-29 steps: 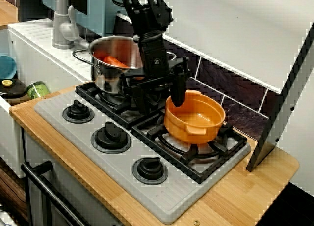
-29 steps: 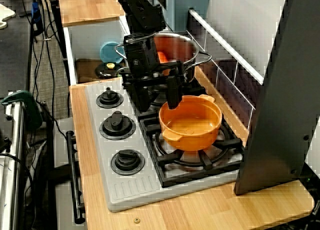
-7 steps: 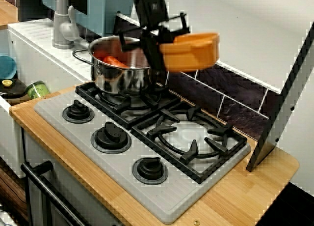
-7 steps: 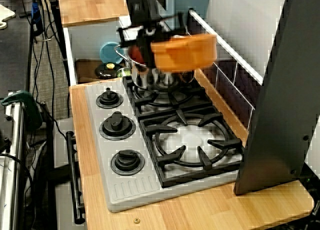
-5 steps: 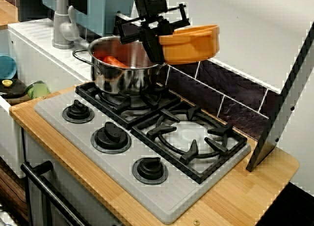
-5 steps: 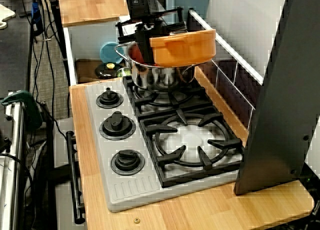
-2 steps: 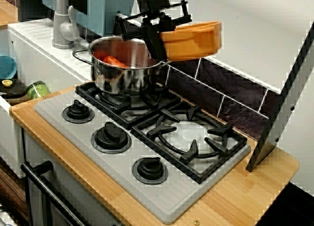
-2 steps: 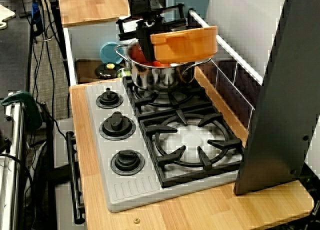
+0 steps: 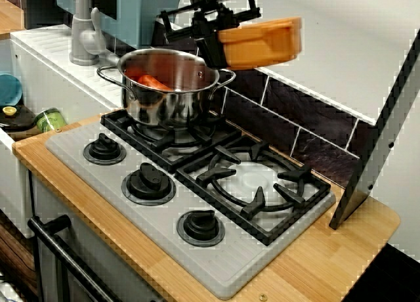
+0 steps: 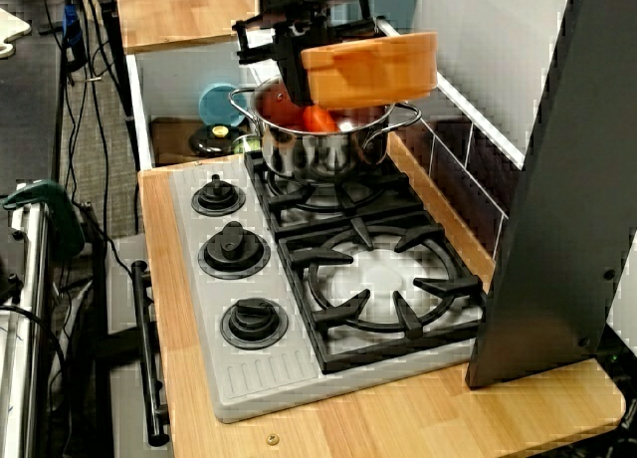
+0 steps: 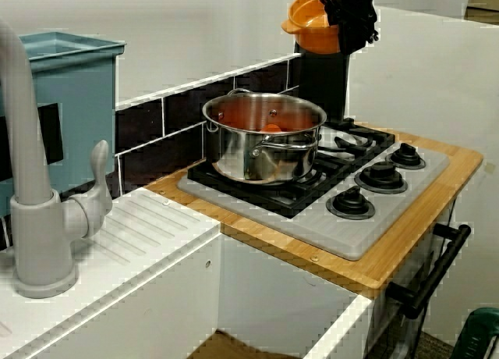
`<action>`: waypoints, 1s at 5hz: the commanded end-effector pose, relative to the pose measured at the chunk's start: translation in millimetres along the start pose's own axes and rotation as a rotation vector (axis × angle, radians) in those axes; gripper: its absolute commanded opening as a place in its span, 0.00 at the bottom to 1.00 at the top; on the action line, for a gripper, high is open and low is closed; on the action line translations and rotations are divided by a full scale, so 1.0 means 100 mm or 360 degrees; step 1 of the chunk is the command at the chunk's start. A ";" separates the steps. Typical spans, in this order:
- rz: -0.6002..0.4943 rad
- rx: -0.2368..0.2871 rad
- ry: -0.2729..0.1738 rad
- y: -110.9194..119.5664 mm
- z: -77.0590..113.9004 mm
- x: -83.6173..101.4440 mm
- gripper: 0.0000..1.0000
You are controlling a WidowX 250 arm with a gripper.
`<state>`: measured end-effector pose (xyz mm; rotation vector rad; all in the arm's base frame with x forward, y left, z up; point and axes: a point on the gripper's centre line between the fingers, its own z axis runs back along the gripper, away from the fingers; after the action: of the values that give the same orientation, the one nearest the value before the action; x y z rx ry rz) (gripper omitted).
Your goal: Lift pot from stove
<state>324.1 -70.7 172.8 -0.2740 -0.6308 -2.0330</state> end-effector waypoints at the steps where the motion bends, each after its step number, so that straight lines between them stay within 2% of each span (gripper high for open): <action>1: -0.0087 0.0111 0.0076 0.11 0.26 0.09 0.00; 2: -0.0104 0.0120 0.0091 0.12 0.29 0.12 0.00; 3: -0.0162 0.0126 0.0163 0.09 0.25 0.18 0.00; 5: -0.0202 0.0114 0.0191 0.03 0.22 0.25 0.00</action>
<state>314.3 -81.3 181.5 -0.1465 -0.6144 -2.1092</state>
